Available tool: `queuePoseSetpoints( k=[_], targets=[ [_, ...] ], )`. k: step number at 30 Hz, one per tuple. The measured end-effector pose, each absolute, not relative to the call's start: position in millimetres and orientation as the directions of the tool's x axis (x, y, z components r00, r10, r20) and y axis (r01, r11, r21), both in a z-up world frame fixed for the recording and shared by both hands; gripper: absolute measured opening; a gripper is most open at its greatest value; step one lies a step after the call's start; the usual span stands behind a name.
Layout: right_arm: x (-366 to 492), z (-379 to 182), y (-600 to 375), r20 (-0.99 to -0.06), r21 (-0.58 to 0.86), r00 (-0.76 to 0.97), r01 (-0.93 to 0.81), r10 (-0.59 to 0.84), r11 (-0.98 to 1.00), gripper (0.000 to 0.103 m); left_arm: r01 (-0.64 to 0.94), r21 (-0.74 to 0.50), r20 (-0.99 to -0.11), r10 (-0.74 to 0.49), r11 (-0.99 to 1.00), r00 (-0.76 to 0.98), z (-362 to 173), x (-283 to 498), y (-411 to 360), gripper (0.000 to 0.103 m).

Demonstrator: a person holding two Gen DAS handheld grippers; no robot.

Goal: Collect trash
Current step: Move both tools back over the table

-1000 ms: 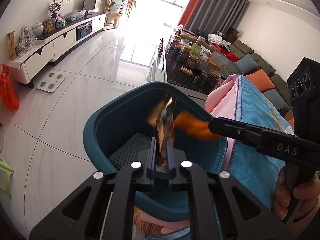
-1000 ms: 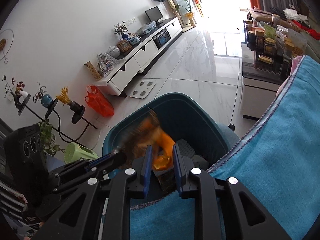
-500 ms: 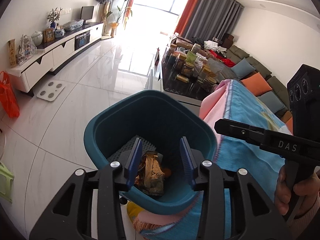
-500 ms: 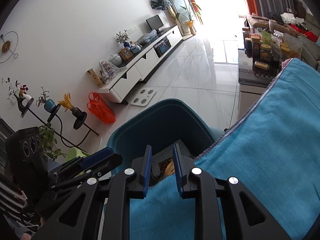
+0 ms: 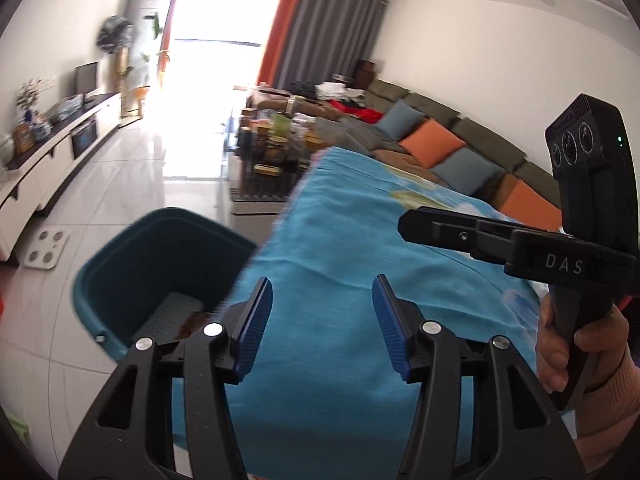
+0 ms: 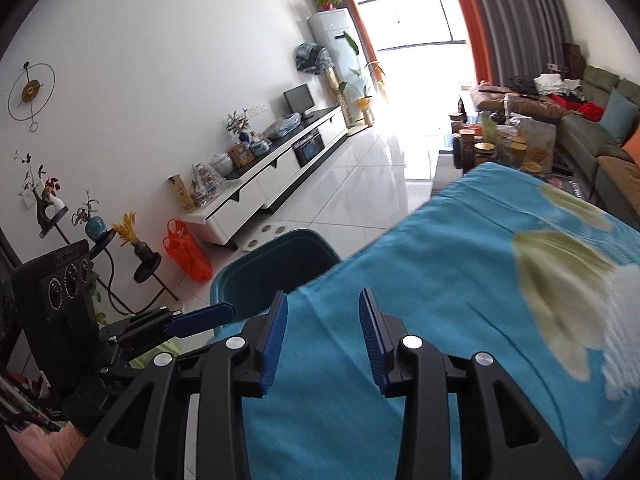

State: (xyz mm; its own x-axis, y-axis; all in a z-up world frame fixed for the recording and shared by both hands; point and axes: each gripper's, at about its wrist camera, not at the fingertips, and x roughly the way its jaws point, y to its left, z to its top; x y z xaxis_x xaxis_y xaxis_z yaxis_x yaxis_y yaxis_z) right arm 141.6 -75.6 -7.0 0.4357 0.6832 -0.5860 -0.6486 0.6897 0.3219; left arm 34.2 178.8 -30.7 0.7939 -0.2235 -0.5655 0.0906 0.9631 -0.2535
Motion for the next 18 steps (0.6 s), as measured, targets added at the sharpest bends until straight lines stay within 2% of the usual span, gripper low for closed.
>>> queuePoseSetpoints(
  k=[7,18],
  targets=[
    [123,-3,-158,-0.573,0.299,0.549,-0.551,0.609,0.779,0.037,0.26,-0.255,-0.581,-0.362,0.932,0.729,-36,44,105,0.051],
    [101,-16,-296,-0.576,0.3,0.708,-0.281,0.408,0.912,0.038,0.457,-0.278,-0.598,-0.525,0.845,0.606,-43,59,6,0.052]
  ],
)
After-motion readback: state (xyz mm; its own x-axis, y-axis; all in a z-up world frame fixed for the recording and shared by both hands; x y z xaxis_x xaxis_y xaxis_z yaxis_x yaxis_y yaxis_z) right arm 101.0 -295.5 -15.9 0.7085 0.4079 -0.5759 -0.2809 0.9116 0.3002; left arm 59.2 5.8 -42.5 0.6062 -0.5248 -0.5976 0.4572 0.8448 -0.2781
